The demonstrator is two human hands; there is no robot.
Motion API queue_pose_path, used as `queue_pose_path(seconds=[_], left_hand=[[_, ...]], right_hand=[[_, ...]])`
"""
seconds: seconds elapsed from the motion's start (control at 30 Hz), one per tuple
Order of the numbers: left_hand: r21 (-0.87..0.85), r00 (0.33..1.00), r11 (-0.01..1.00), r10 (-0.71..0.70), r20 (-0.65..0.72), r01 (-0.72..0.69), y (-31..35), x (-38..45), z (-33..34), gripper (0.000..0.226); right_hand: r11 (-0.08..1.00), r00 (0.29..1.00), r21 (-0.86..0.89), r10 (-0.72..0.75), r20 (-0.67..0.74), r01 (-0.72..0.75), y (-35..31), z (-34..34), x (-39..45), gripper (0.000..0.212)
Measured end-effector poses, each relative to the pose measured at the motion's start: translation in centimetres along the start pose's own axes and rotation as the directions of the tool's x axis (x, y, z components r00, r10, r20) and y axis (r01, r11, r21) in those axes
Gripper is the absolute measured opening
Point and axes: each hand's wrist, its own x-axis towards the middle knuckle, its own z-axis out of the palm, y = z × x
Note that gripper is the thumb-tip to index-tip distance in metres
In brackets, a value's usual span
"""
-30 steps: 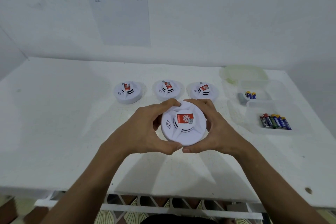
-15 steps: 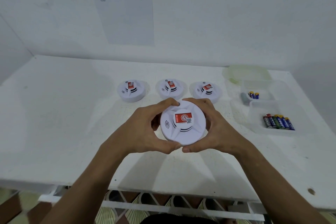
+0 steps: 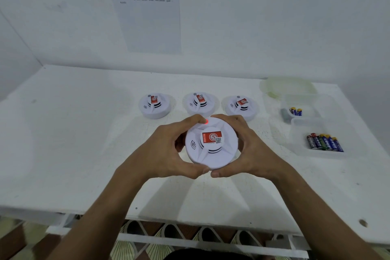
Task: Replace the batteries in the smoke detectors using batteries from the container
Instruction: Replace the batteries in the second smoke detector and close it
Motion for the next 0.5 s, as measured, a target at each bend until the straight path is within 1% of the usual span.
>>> queue_pose_path(seconds=[0.33,0.5], left_hand=[[-0.013,1.0,1.0,-0.017,-0.023,0.017,-0.7,-0.3,0.0,0.079],[-0.039,0.997,0.997,-0.067,-0.027,0.066,-1.2,-0.7,-0.2,0.093]], right_hand=[[1.0,1.0,0.004,-0.002,-0.017,0.002,-0.3,0.2,0.1,0.106],[0.999,1.0,0.027,0.023,-0.005,-0.022,-0.4,0.5,0.0,0.104]])
